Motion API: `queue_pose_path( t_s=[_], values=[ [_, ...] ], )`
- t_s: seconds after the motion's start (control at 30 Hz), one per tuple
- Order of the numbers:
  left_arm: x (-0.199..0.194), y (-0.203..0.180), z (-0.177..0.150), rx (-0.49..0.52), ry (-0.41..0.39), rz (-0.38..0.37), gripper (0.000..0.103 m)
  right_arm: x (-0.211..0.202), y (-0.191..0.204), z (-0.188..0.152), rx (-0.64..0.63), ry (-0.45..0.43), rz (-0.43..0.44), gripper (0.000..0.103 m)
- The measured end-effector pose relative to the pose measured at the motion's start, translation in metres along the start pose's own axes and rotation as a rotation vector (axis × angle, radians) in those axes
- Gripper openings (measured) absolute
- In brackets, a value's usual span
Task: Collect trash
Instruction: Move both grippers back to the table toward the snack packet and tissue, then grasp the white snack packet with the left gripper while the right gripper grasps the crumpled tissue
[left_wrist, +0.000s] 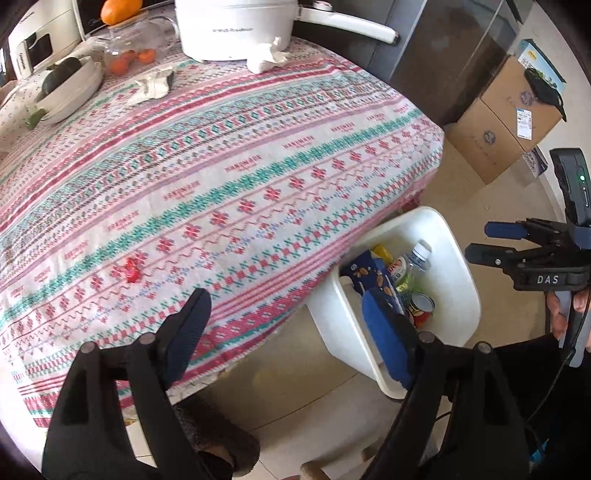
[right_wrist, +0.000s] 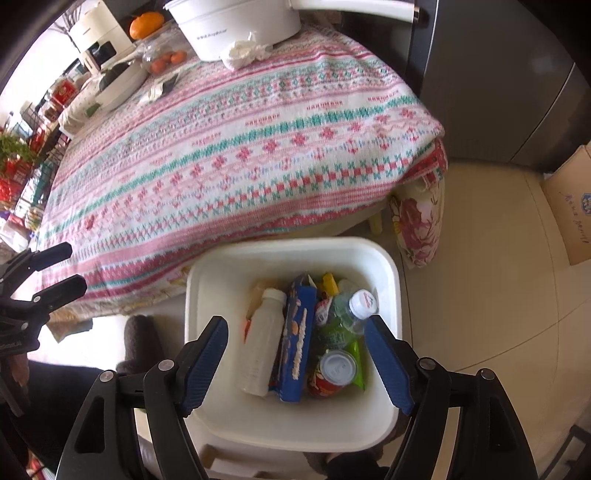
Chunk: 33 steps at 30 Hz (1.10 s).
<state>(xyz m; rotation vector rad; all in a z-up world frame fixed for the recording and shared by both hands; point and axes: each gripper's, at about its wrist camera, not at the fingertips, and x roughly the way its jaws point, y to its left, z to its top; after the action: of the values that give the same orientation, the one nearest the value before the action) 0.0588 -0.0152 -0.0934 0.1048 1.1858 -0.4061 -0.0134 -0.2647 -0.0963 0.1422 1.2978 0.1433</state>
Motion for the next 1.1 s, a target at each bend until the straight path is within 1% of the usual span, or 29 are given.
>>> queue_pose_path(
  t_s=[0.13, 0.2, 0.33, 0.4, 0.5, 0.63, 0.77, 0.87, 0.97, 1.1],
  values=[
    [-0.003, 0.027, 0.02, -0.01, -0.067, 0.126, 0.084, -0.006, 0.007, 0.022, 0.027, -0.034, 0.018, 0.079],
    [0.0, 0.041, 0.033, -0.012, -0.089, 0.17, 0.084, -0.008, 0.013, 0.037, 0.026, -0.065, 0.012, 0.08],
    [0.014, 0.076, 0.059, -0.028, -0.114, 0.2, 0.084, -0.003, 0.027, 0.066, 0.006, -0.12, -0.03, 0.084],
    [0.022, 0.095, 0.072, -0.051, -0.135, 0.217, 0.084, 0.006, 0.033, 0.083, 0.001, -0.124, -0.026, 0.084],
    [0.04, 0.122, 0.095, -0.097, -0.164, 0.201, 0.084, 0.021, 0.041, 0.109, 0.003, -0.153, -0.043, 0.084],
    [0.068, 0.151, 0.125, -0.154, -0.15, 0.156, 0.084, 0.043, 0.052, 0.143, 0.003, -0.23, -0.05, 0.084],
    [0.089, 0.166, 0.15, -0.201, -0.194, 0.12, 0.084, 0.062, 0.062, 0.174, -0.011, -0.297, -0.069, 0.084],
    [0.102, 0.165, 0.168, -0.192, -0.23, 0.12, 0.084, 0.075, 0.064, 0.195, -0.001, -0.338, -0.063, 0.084],
    [0.114, 0.164, 0.185, -0.166, -0.257, 0.144, 0.084, 0.083, 0.066, 0.214, 0.022, -0.378, -0.057, 0.084],
    [0.131, 0.165, 0.198, -0.155, -0.272, 0.16, 0.084, 0.094, 0.071, 0.239, 0.041, -0.415, -0.054, 0.084]
  ],
)
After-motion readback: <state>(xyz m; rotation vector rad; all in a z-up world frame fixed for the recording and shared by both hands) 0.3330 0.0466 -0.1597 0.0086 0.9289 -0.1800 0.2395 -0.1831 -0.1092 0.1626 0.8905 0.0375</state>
